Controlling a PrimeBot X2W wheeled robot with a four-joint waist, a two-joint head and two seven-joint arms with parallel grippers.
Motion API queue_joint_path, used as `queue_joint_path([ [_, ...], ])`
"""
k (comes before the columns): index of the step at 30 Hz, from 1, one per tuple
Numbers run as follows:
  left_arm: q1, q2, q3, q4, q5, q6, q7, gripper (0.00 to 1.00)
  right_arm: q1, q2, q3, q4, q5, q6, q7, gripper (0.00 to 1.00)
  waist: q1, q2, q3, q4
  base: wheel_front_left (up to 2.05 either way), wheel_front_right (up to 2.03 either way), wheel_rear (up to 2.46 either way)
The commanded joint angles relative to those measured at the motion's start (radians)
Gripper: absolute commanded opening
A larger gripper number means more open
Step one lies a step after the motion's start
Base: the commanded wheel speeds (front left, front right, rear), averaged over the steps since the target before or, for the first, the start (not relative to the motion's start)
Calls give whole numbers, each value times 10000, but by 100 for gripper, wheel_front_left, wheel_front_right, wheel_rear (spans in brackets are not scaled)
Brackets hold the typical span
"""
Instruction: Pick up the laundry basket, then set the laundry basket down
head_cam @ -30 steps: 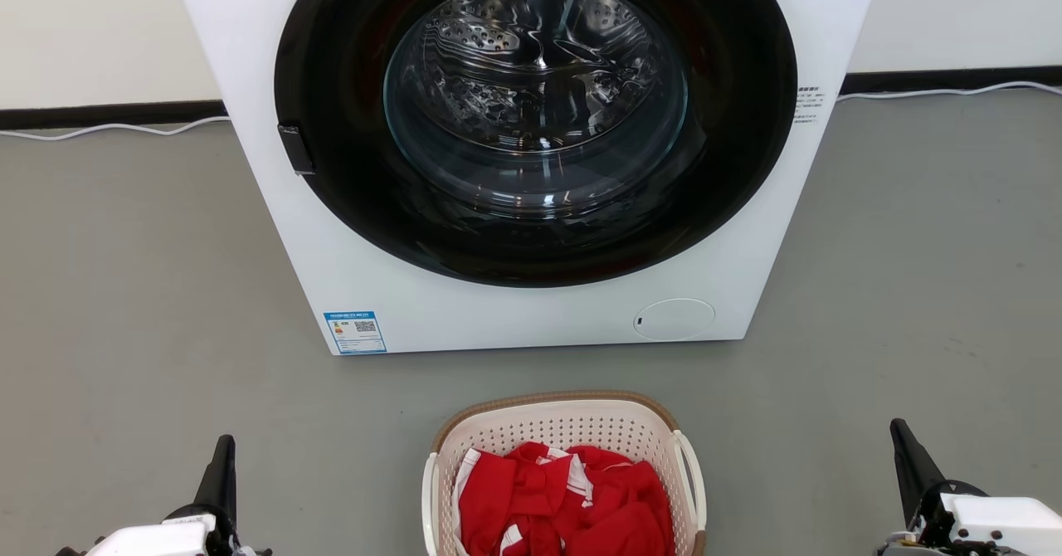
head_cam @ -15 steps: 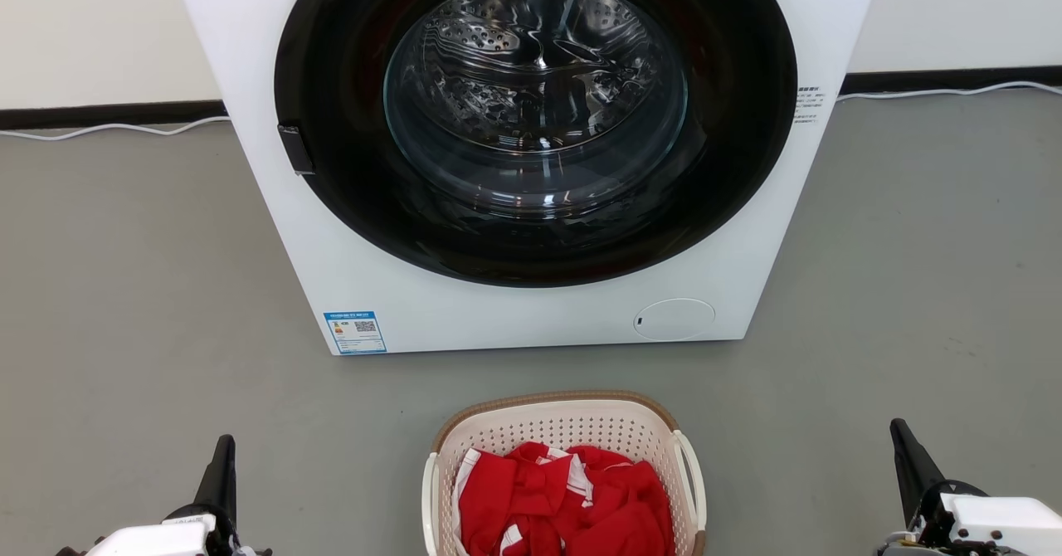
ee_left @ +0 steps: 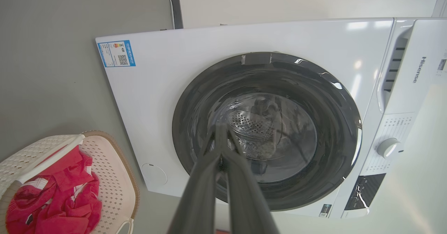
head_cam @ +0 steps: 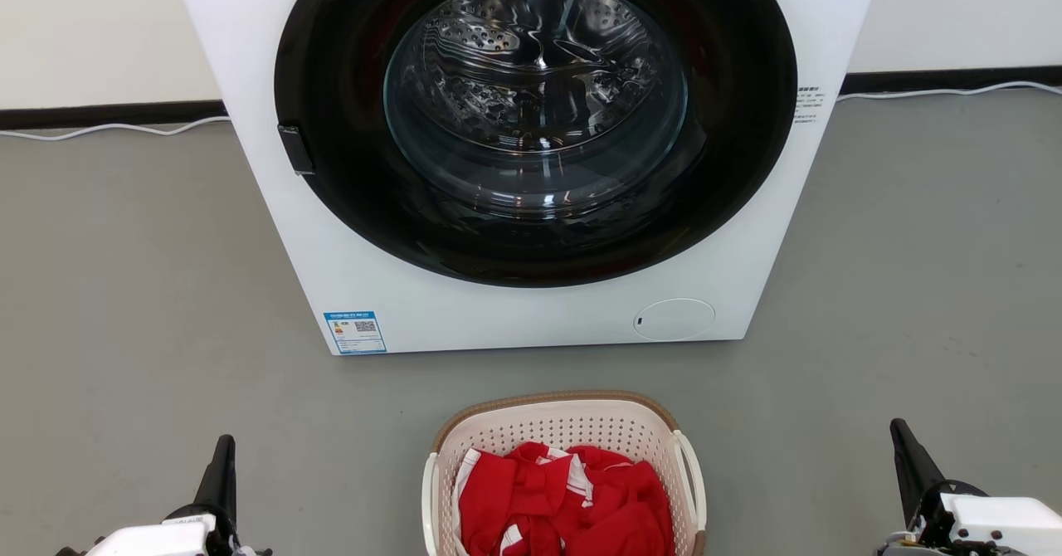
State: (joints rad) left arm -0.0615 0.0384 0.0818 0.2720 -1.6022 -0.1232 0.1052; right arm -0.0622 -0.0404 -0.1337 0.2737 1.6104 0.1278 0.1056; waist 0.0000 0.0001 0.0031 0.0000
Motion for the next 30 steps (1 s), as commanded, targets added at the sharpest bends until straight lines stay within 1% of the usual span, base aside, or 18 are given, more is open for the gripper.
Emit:
queue_joint_path([
  [1, -465, 118, 321, -270, -64, -75, 81, 0, -459, -99, 189, -289, -27, 29, 85, 0, 0, -1, 0, 0, 0, 0, 0],
  [30, -465, 118, 320, -270, -64, -75, 81, 0, -458, -99, 194, -289, -23, 29, 81, 0, 0, -1, 0, 0, 0, 0, 0],
])
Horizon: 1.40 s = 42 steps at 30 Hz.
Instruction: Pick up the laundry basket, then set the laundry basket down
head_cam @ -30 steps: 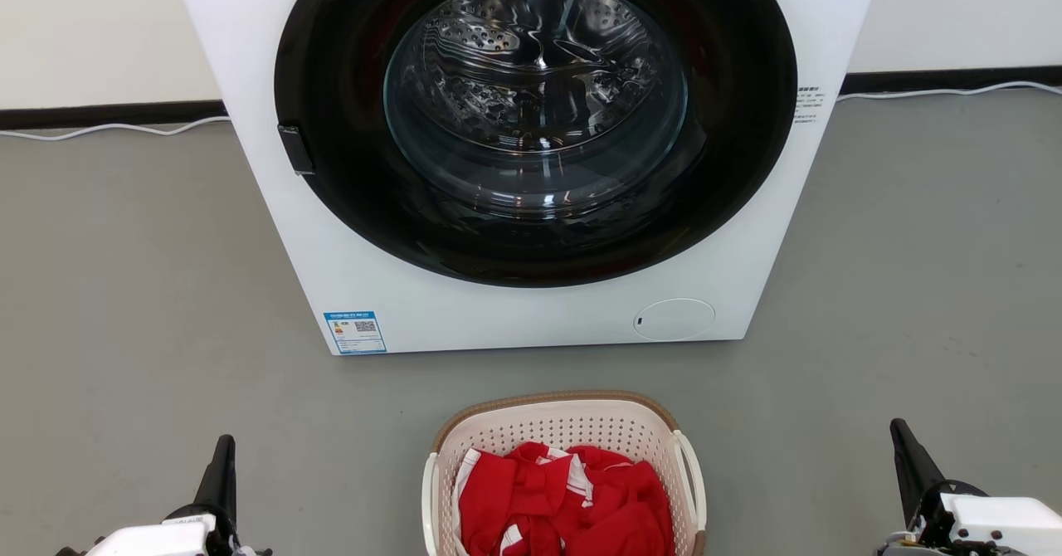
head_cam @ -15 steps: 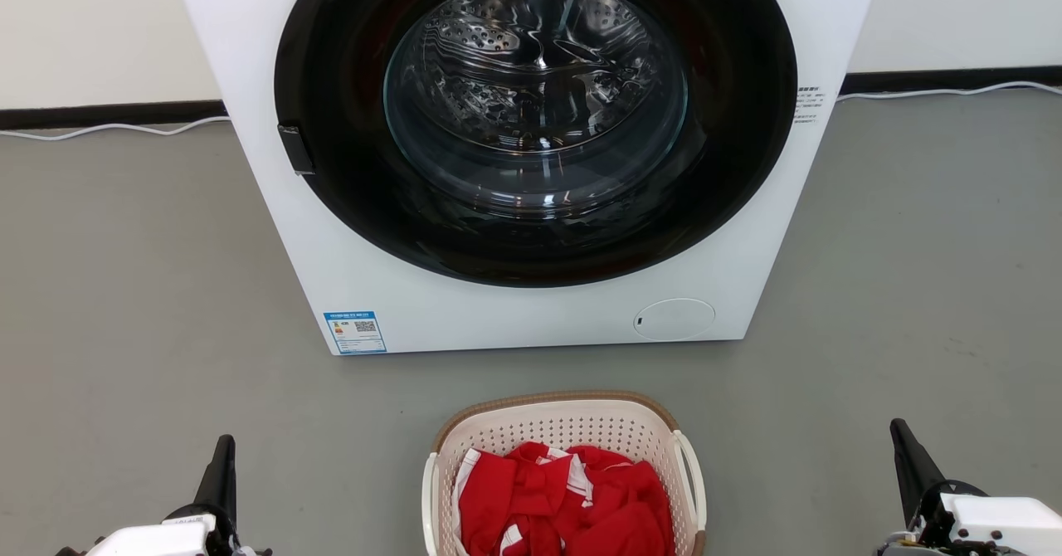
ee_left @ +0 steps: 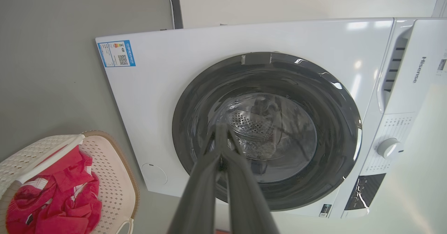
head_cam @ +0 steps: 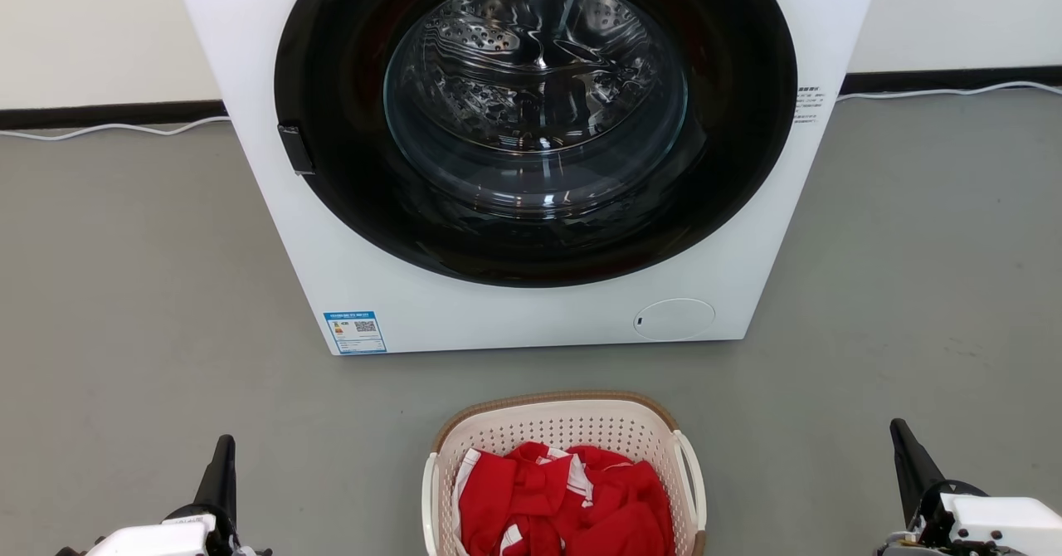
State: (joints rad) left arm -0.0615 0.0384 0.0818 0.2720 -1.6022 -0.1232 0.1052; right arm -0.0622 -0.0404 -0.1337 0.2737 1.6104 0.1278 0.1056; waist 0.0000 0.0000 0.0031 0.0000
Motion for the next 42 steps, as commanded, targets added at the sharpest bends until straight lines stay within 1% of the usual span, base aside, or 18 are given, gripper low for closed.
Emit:
queue_joint_path([
  [1, -465, 118, 320, -270, -64, -75, 81, 0, -458, -99, 194, -289, -23, 29, 81, 0, 0, 0, 0, 0, 0, 0, 0],
  [42, -465, 118, 319, -271, -65, -75, 80, 0, -458, -99, 197, -290, -20, 29, 79, 0, 0, 0, 0, 0, 0, 0, 0],
])
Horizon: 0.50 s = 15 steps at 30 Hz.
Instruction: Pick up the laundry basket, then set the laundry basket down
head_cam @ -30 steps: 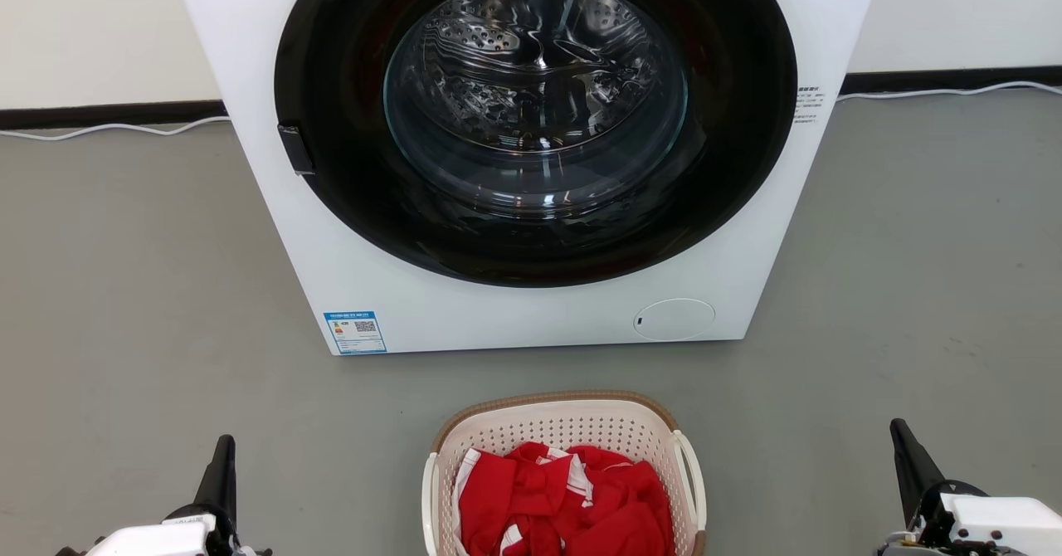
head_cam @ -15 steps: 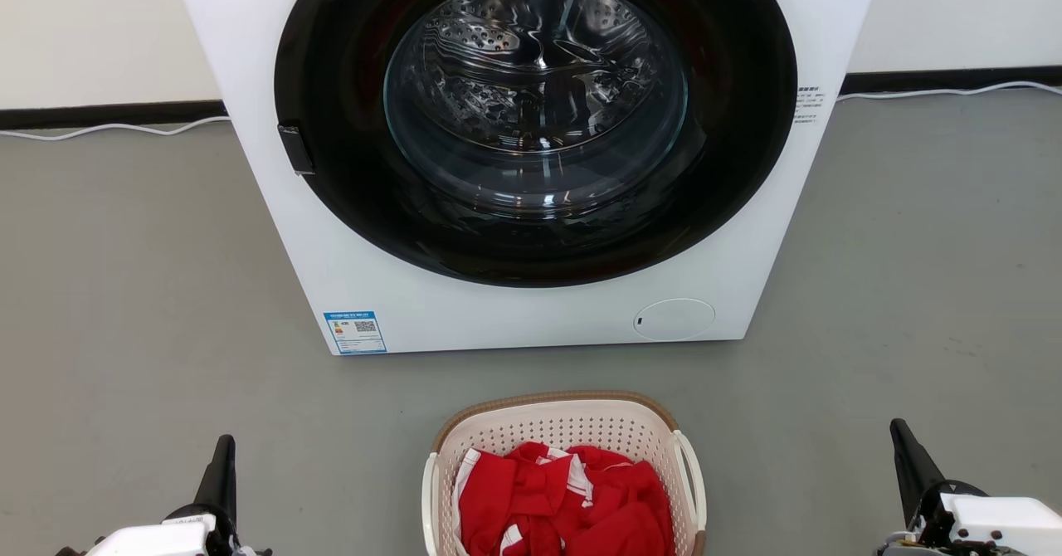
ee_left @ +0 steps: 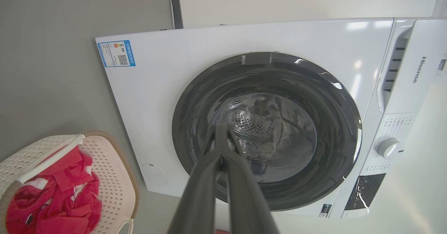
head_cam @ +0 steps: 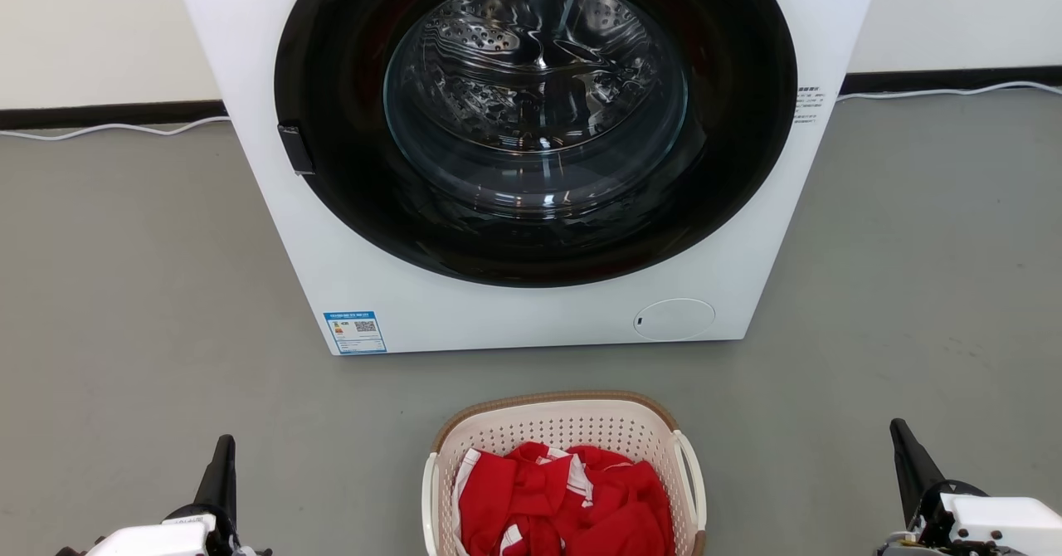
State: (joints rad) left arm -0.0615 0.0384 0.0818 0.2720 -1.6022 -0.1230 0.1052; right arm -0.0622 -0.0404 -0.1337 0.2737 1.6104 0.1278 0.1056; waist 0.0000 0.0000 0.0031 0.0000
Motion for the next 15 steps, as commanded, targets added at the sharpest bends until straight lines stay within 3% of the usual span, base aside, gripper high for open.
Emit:
queue_joint_path([
  [1, -465, 118, 319, -271, -65, -77, 80, 0, -458, -99, 197, -290, -20, 29, 78, 0, 0, 0, 0, 0, 0, 0, 0],
  [15, -465, 118, 319, -271, -65, -77, 80, 0, -458, -99, 198, -290, -19, 29, 78, 0, 0, 0, 0, 0, 0, 0, 0],
])
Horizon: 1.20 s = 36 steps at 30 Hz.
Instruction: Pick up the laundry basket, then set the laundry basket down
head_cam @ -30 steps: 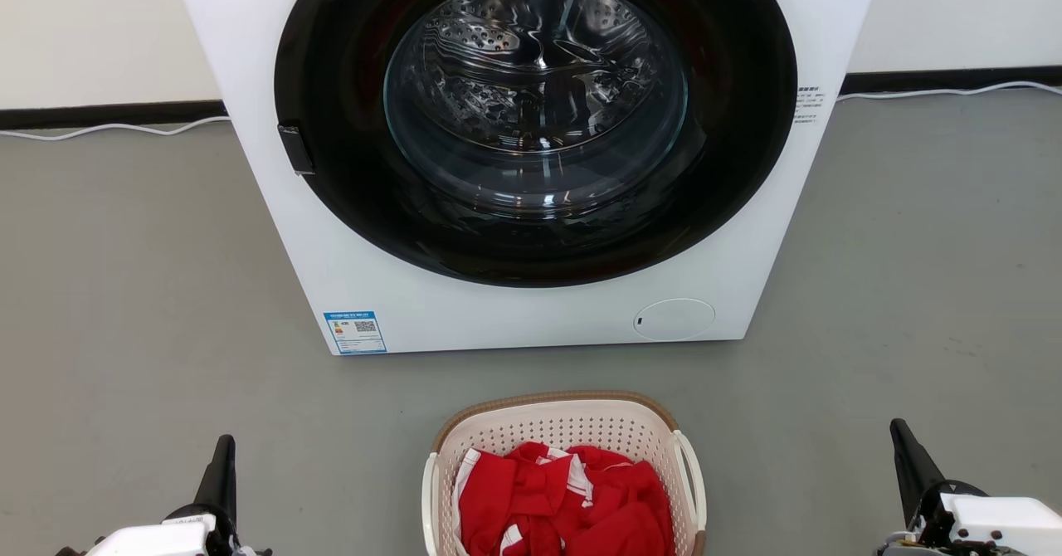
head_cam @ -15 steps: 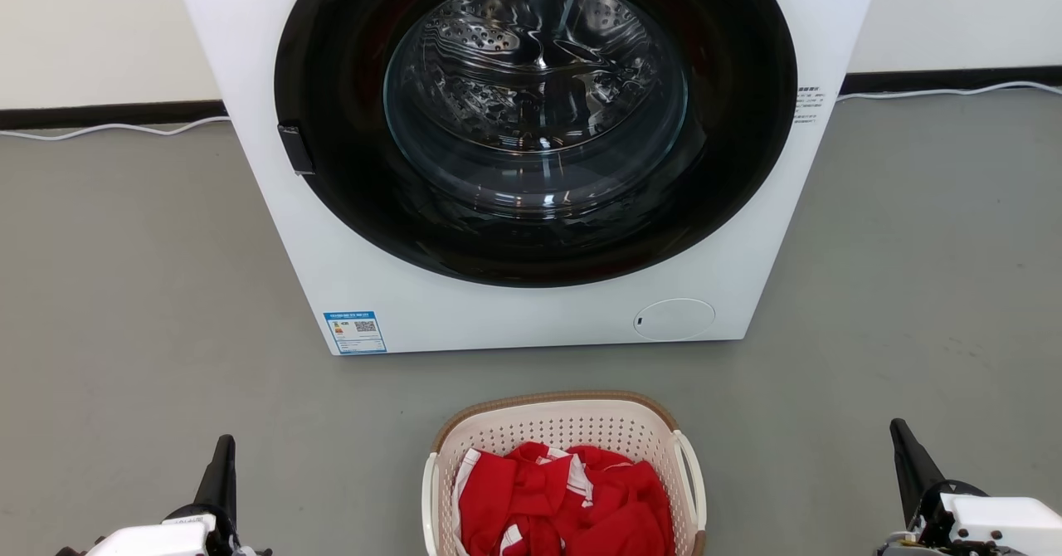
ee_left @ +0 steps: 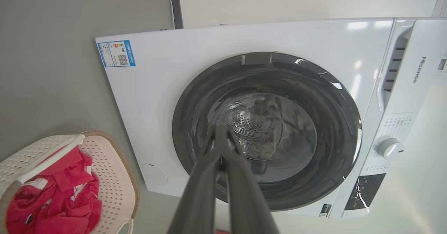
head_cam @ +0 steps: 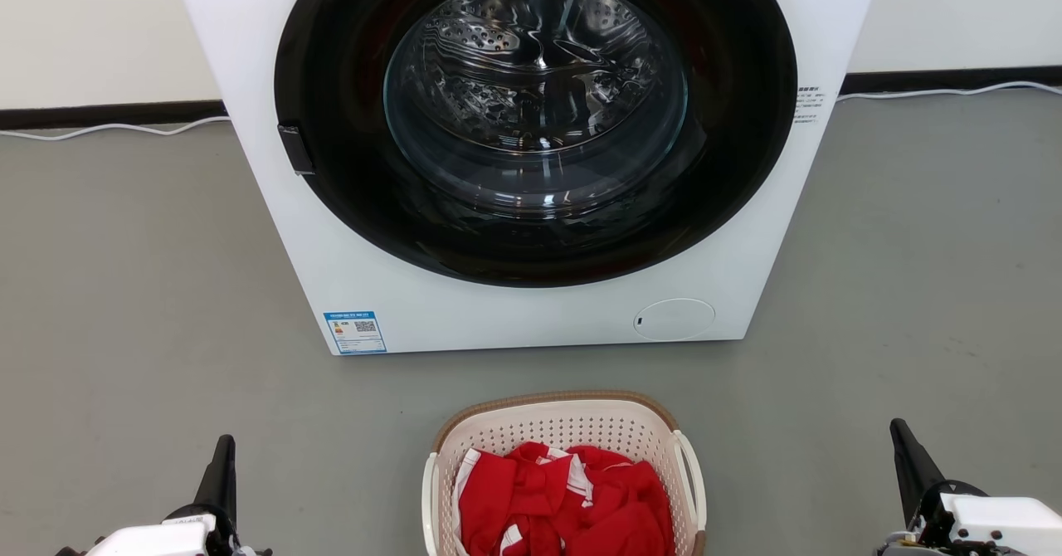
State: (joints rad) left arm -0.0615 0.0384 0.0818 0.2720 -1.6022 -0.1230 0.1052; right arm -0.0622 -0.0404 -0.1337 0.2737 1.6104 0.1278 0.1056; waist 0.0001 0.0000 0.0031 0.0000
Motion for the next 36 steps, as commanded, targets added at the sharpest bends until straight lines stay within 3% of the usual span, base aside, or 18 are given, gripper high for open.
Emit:
queue_joint_path([
  [1, -465, 118, 319, -271, -65, -77, 80, 0, -458, -99, 198, -290, -19, 29, 78, 0, 0, 0, 0, 0, 0, 0, 0],
  [36, -465, 118, 319, -271, -66, -77, 79, 0, -458, -99, 199, -290, -18, 29, 77, 0, 0, 0, 0, 0, 0, 0, 0],
])
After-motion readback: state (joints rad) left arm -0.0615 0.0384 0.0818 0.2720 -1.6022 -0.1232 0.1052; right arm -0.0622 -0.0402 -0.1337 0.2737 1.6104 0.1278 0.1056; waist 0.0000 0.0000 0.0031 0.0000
